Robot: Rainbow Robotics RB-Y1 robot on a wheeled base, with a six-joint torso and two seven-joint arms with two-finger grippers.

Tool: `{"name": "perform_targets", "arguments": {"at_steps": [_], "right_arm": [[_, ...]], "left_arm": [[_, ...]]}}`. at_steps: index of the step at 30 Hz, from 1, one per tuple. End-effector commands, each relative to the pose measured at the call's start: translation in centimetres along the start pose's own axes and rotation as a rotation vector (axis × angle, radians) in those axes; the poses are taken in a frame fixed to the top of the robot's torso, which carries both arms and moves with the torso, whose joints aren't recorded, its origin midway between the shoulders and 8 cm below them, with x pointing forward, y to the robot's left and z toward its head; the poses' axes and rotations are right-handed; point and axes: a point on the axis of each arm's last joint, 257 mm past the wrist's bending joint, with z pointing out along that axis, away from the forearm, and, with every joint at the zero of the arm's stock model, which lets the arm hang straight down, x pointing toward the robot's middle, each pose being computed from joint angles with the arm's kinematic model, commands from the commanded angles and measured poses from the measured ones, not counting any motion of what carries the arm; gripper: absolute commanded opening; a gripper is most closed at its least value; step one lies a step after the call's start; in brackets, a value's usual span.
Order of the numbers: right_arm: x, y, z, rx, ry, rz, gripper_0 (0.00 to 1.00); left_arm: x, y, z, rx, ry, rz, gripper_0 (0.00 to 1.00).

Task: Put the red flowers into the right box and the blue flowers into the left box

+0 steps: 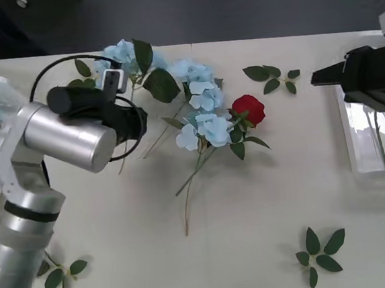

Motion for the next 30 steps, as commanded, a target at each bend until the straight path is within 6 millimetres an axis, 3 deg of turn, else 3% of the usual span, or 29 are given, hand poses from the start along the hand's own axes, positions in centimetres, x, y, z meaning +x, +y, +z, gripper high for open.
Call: {"name": "perform_targets", "arguments": {"at_steps": [1, 7, 14, 21, 30], "right_arm": [[1.0, 2.8, 0.8, 0.015, -0.024, 0.01, 0.83], [2.0, 4.2, 4.2, 0.081, -0.041, 0.03, 0.83], [1.7, 4.2, 9.1, 0.185, -0.066, 0.105, 0.83], [0.7, 2.5, 12.2, 0.323, -0.075, 0.273, 0.83], [2.5, 1.1, 15.0, 0.405, -0.03, 0.455, 0.83]], "left_arm": [[-1.1, 3.7, -4.8, -0.015, -0.1, -0.133, 0.0], [1.1, 8.7, -10.1, -0.105, -0.058, -0.065, 0.0], [3.1, 14.5, -14.3, -0.145, 0.065, 0.045, 0.0], [3.3, 21.2, -16.2, -0.156, 0.147, 0.139, 0.0], [2.7, 30.8, -17.1, -0.203, 0.229, 0.293, 0.0]]}}
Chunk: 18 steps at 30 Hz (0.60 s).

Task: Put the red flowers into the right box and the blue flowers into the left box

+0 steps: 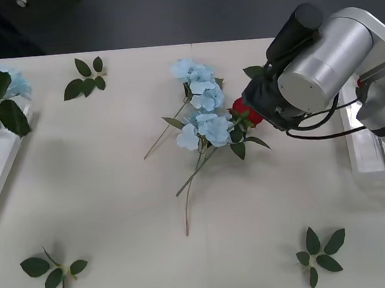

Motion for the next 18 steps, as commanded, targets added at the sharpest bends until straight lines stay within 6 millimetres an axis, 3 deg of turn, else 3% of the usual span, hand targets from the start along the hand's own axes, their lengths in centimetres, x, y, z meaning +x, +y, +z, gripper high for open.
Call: {"name": "perform_targets", "arguments": {"at_steps": [1, 11, 18], "right_arm": [[-0.3, 1.0, -0.2, -0.002, -0.013, 0.118, 0.83], [3.9, 0.3, 3.6, 0.09, 0.022, 0.168, 0.83], [4.7, 1.3, 4.6, 0.081, 0.019, 0.193, 0.83]], "left_arm": [[-1.3, 4.5, -0.9, -0.045, -0.012, 0.112, 0.0], [-0.1, 13.6, 0.8, -0.11, -0.097, 0.158, 0.0], [0.4, 16.6, 1.6, -0.144, -0.137, 0.14, 0.0]]}}
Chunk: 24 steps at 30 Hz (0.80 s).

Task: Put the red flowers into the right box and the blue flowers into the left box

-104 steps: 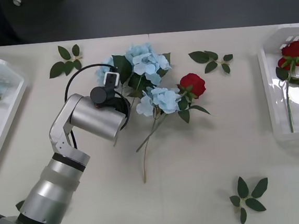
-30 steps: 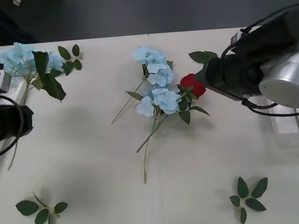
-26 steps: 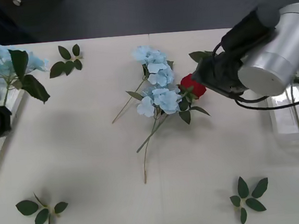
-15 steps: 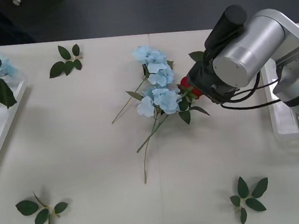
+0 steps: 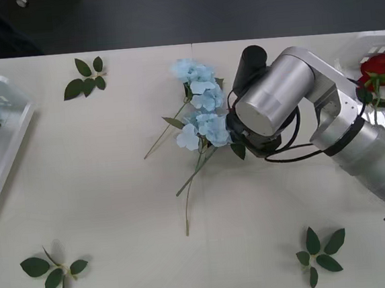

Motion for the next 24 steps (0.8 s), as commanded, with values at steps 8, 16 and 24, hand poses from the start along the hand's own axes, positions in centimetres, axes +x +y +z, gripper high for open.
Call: {"name": "perform_targets", "arguments": {"at_steps": [8, 16, 24], "right_arm": [[-1.1, 4.9, -1.7, -0.136, -0.01, 0.094, 0.83], [-3.1, 6.2, -0.1, -0.174, -0.007, 0.181, 0.83], [-3.2, 6.5, 0.7, -0.186, 0.003, 0.196, 0.83]], "left_arm": [[-1.2, 3.1, -1.3, -0.057, -0.041, 0.019, 0.74], [-1.6, 0.9, -0.6, 0.009, -0.072, -0.003, 1.0], [-4.6, -3.7, 0.4, 0.132, -0.141, -0.003, 1.0]]}}
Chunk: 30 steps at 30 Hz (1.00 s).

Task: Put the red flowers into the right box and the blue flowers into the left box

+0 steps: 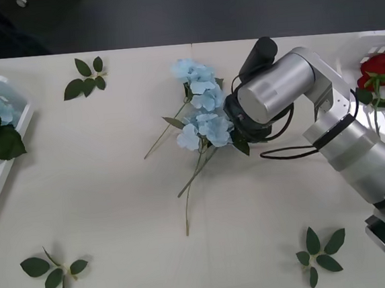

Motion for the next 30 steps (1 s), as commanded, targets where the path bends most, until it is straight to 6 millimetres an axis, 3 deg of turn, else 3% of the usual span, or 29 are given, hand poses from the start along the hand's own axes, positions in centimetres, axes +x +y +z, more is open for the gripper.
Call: {"name": "perform_targets", "arguments": {"at_steps": [1, 10, 18, 19, 20, 22, 23, 25, 30], "right_arm": [[0.2, 2.6, -1.4, -0.049, 0.001, 0.015, 0.83], [0.0, 2.1, -1.2, -0.039, 0.012, 0.01, 0.83], [-0.1, 1.8, -0.9, -0.032, 0.014, 0.01, 0.83], [-0.1, 1.8, -0.9, -0.032, 0.014, 0.01, 0.8], [0.0, 1.7, -0.9, -0.031, 0.014, 0.007, 0.7], [0.0, 1.6, -0.8, -0.028, 0.014, 0.003, 0.41], [-0.1, 1.5, -0.8, -0.027, 0.013, 0.001, 0.17], [0.0, 1.5, -0.8, -0.029, 0.013, -0.001, 0.0], [-0.2, 1.8, -0.8, -0.039, 0.011, -0.007, 0.0]], "left_arm": [[-2.3, -1.3, -0.3, 0.03, -0.023, 0.037, 1.0], [-7.9, -11.0, 1.8, 0.171, -0.056, -0.124, 1.0], [-11.7, -19.1, 3.3, 0.219, -0.085, -0.219, 1.0], [-11.7, -19.5, 3.4, 0.22, -0.082, -0.222, 1.0], [-12.1, -20.7, 3.7, 0.225, -0.08, -0.225, 1.0], [-12.9, -22.7, 4.3, 0.235, -0.079, -0.235, 1.0], [-13.4, -24.1, 4.9, 0.238, -0.075, -0.247, 1.0], [-14.3, -25.8, 5.5, 0.243, -0.069, -0.26, 1.0], [-17.2, -29.8, 6.7, 0.23, -0.072, -0.295, 1.0]]}}
